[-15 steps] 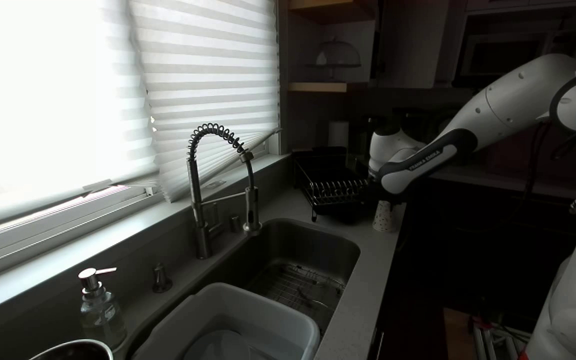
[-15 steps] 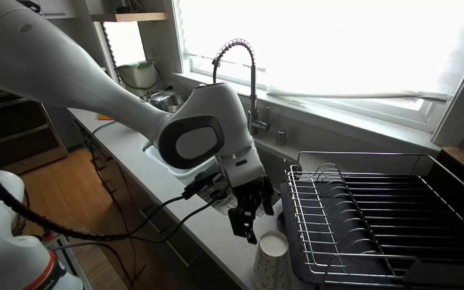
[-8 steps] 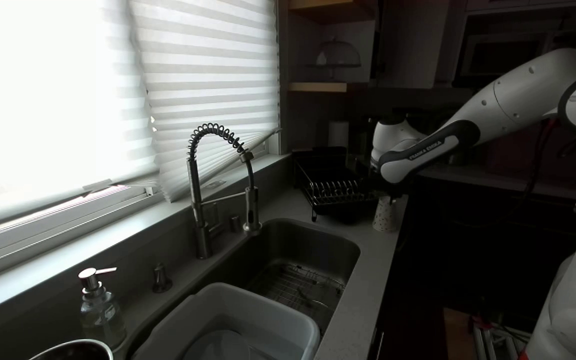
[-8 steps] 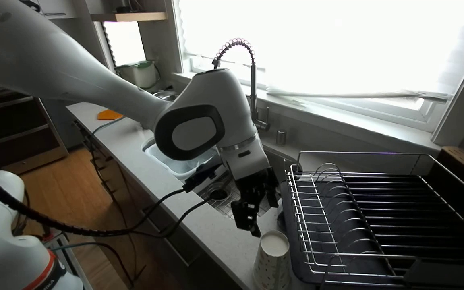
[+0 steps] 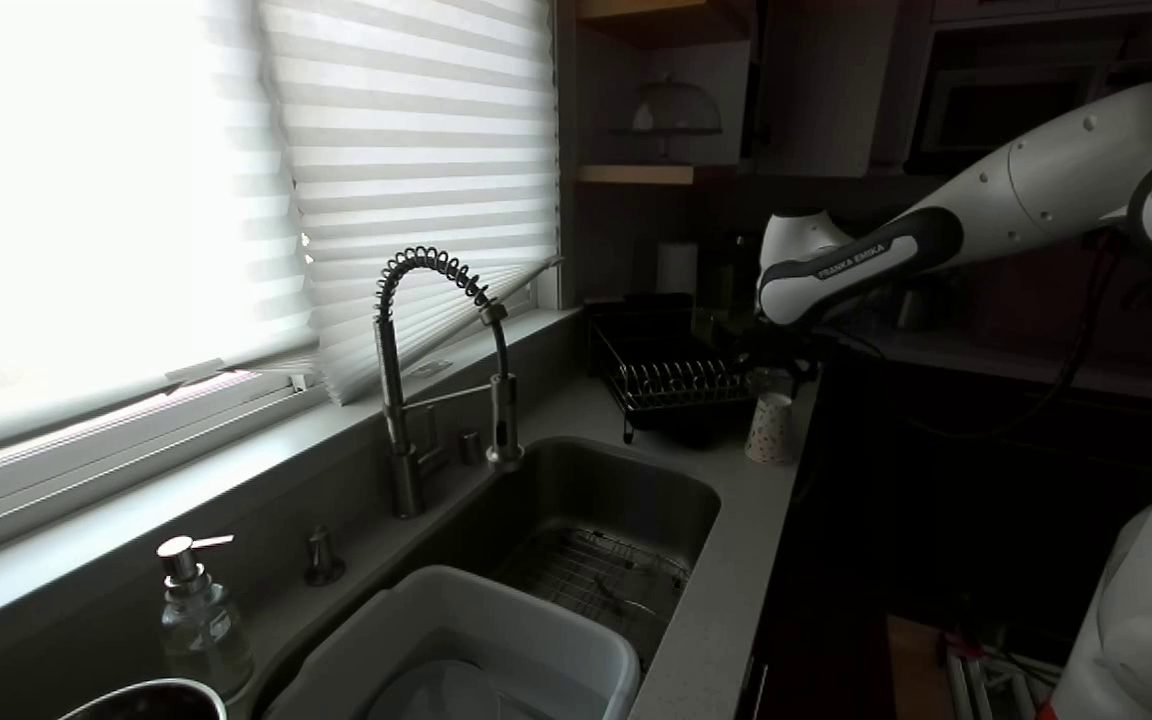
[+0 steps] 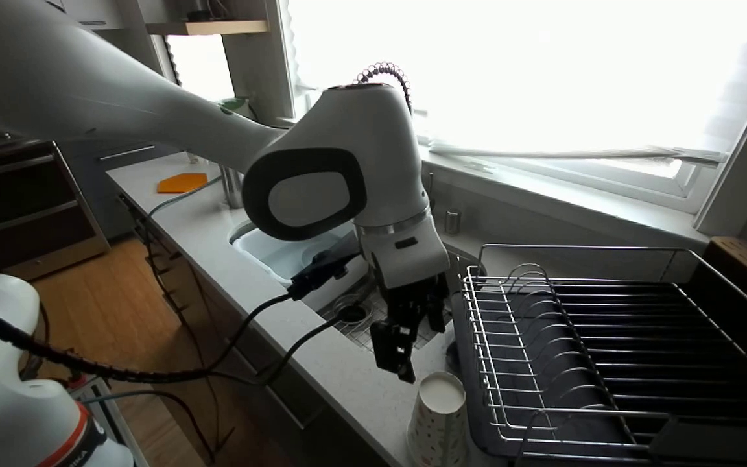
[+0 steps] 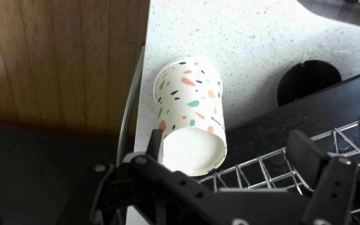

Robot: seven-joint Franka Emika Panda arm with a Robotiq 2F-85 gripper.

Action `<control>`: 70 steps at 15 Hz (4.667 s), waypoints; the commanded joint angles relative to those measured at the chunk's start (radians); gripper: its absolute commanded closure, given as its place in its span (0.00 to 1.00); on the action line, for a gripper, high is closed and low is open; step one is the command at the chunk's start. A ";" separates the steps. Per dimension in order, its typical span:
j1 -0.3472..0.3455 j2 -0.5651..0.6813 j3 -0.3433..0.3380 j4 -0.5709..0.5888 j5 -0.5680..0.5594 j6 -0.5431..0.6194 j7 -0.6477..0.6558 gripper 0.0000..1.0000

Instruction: Place the coffee cup upright

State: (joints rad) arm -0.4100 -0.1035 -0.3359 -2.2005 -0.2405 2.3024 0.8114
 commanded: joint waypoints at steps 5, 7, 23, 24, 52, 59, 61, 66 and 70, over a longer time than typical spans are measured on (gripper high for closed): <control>-0.024 0.027 -0.057 0.064 0.057 -0.105 -0.182 0.00; -0.029 0.039 -0.069 0.064 0.071 -0.083 -0.226 0.00; -0.031 0.128 -0.095 0.066 0.233 0.056 -0.444 0.00; -0.030 0.134 -0.094 0.065 0.236 0.057 -0.444 0.00; 0.066 0.056 -0.021 -0.007 -0.223 0.075 0.253 0.58; 0.061 0.022 -0.013 -0.027 0.162 -0.049 0.067 0.58; 0.053 0.017 -0.021 -0.018 0.250 -0.086 0.010 0.58; 0.024 0.023 -0.055 -0.007 0.416 -0.146 -0.113 0.58; -0.003 0.044 -0.088 -0.004 0.522 -0.173 -0.221 0.58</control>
State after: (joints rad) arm -0.3929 -0.0711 -0.4017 -2.2048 0.1998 2.1601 0.6728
